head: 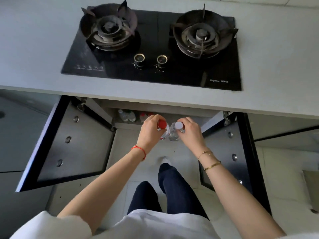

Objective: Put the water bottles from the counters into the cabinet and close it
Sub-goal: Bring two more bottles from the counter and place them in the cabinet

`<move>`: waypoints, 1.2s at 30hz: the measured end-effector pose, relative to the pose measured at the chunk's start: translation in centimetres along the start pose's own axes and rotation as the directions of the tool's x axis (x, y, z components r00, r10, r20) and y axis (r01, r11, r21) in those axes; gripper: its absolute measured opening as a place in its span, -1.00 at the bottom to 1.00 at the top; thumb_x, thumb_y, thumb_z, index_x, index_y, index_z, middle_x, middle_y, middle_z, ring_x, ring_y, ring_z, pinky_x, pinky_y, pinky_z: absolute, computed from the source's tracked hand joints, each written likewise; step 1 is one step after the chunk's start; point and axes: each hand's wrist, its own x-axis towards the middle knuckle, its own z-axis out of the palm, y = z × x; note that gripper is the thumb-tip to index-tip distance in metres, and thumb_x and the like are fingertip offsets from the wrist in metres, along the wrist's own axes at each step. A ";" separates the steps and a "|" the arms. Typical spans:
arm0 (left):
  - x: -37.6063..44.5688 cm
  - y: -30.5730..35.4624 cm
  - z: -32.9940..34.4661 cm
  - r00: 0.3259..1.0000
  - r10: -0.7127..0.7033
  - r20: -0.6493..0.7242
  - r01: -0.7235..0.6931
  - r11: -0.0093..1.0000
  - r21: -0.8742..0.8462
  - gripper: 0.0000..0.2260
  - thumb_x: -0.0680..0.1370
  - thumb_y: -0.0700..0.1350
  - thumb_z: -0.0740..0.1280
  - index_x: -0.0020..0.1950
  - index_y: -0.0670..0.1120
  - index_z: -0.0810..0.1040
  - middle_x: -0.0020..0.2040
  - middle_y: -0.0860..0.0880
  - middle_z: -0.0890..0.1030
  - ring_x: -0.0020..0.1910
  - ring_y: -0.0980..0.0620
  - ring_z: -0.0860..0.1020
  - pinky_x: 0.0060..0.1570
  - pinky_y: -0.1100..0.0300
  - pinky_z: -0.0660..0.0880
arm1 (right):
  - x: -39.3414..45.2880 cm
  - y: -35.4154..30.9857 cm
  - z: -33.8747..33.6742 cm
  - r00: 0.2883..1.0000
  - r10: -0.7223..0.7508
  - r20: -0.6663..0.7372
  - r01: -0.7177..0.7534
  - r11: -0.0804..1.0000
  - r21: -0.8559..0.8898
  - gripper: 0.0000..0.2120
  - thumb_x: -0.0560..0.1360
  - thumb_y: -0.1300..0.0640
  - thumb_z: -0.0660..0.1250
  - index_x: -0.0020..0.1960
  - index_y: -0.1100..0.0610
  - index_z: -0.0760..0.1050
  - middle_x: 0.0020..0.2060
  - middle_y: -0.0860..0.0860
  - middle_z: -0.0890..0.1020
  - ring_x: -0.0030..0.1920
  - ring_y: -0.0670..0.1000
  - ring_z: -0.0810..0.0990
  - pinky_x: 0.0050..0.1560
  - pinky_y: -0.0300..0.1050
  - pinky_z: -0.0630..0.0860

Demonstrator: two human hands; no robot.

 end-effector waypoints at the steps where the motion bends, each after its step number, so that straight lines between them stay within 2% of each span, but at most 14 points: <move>1: 1.2 -1.1 1.3 1.000 -0.003 0.005 0.003 1.000 0.001 -0.77 0.42 -0.26 0.41 0.06 -0.09 0.58 0.00 -0.04 0.62 -0.04 -0.03 0.57 -0.06 0.14 0.54 | 1.1 1.3 1.0 1.000 0.014 -0.002 -0.014 1.000 0.001 -0.82 0.43 0.28 0.40 0.03 0.18 0.56 0.01 0.07 0.59 -0.04 0.09 0.57 -0.10 -0.06 0.53; 5: 5.5 -5.9 6.3 0.999 -0.033 -0.005 0.033 0.999 -0.009 -0.75 0.39 -0.26 0.44 0.05 -0.11 0.60 0.02 -0.05 0.63 -0.02 -0.04 0.56 -0.02 0.14 0.53 | 4.7 6.4 6.0 0.999 0.043 -0.017 -0.043 0.999 -0.001 -0.78 0.43 0.32 0.39 0.07 0.21 0.56 0.04 0.12 0.60 0.00 0.14 0.58 -0.04 -0.03 0.54; 8: 8.6 -9.8 10.6 1.000 -0.013 0.001 0.013 1.000 0.003 -0.74 0.38 -0.24 0.46 0.05 -0.12 0.61 0.02 -0.07 0.64 -0.01 -0.05 0.58 -0.04 0.16 0.53 | 7.1 10.5 10.6 0.997 0.054 -0.061 -0.056 0.998 -0.031 -0.77 0.44 0.32 0.38 0.09 0.22 0.56 0.06 0.14 0.60 0.02 0.16 0.58 -0.05 -0.09 0.51; 13: 13.3 -16.5 18.3 0.999 -0.024 -0.031 0.024 1.000 -0.001 -0.71 0.35 -0.23 0.46 0.06 -0.10 0.63 0.04 -0.07 0.68 0.02 -0.06 0.61 0.01 0.17 0.54 | 11.5 17.3 18.6 0.996 0.027 -0.090 -0.034 0.996 -0.082 -0.76 0.43 0.32 0.38 0.10 0.21 0.56 0.07 0.16 0.60 0.03 0.19 0.60 0.00 0.08 0.59; 18: 17.0 -22.3 25.8 0.996 0.004 -0.090 -0.005 1.000 -0.007 -0.73 0.34 -0.23 0.44 0.02 -0.06 0.65 -0.01 -0.10 0.68 -0.02 -0.10 0.62 -0.06 0.11 0.55 | 15.4 23.4 25.5 0.993 0.053 -0.109 -0.062 0.995 -0.084 -0.75 0.43 0.34 0.33 0.09 0.19 0.56 0.04 0.15 0.58 -0.03 0.21 0.60 -0.10 -0.04 0.55; 22: 20.2 -26.0 30.1 0.995 0.016 -0.096 -0.017 1.000 -0.010 -0.76 0.39 -0.21 0.44 0.04 -0.08 0.65 -0.01 -0.11 0.69 -0.05 -0.08 0.64 -0.04 0.08 0.59 | 18.4 27.2 29.3 0.992 0.053 -0.115 -0.062 0.995 -0.075 -0.76 0.46 0.34 0.33 0.12 0.21 0.57 0.07 0.16 0.59 -0.02 0.16 0.60 -0.09 -0.13 0.51; 27: 23.5 -28.4 33.1 0.996 0.028 -0.090 -0.024 0.999 0.037 -0.73 0.38 -0.16 0.45 0.07 -0.05 0.65 0.01 -0.12 0.70 -0.01 -0.11 0.65 0.00 0.07 0.59 | 21.5 30.1 31.9 0.991 0.047 -0.129 -0.053 0.997 -0.047 -0.77 0.41 0.40 0.33 0.03 0.24 0.60 -0.01 0.20 0.61 -0.06 0.20 0.61 -0.06 -0.10 0.52; 29: 24.5 -28.7 33.6 0.997 0.020 -0.074 -0.016 0.998 0.056 -0.72 0.38 -0.15 0.46 0.09 -0.04 0.65 0.03 -0.11 0.70 0.01 -0.11 0.65 0.03 0.08 0.59 | 22.2 30.7 32.5 0.990 0.042 -0.132 -0.049 0.998 -0.050 -0.76 0.41 0.40 0.32 0.05 0.24 0.60 0.00 0.21 0.61 -0.04 0.22 0.61 -0.02 -0.04 0.56; 33: 25.8 -29.5 34.1 0.999 0.006 -0.048 -0.004 0.999 0.047 -0.73 0.42 -0.10 0.46 0.12 -0.02 0.65 0.05 -0.10 0.71 0.03 -0.09 0.65 0.08 0.09 0.58 | 23.3 30.9 33.2 0.989 0.072 -0.128 -0.075 0.997 -0.023 -0.75 0.45 0.37 0.33 0.11 0.27 0.59 0.06 0.24 0.61 0.03 0.22 0.60 0.02 -0.16 0.47; 36: 26.3 -29.9 34.2 0.998 0.013 -0.060 -0.011 1.000 0.029 -0.73 0.46 -0.13 0.45 0.16 -0.06 0.63 0.10 -0.10 0.69 0.08 -0.09 0.64 0.14 0.12 0.56 | 23.9 30.6 33.4 0.989 0.076 -0.124 -0.079 0.997 -0.015 -0.75 0.45 0.36 0.33 0.11 0.28 0.59 0.07 0.25 0.61 0.07 0.23 0.58 0.09 -0.09 0.47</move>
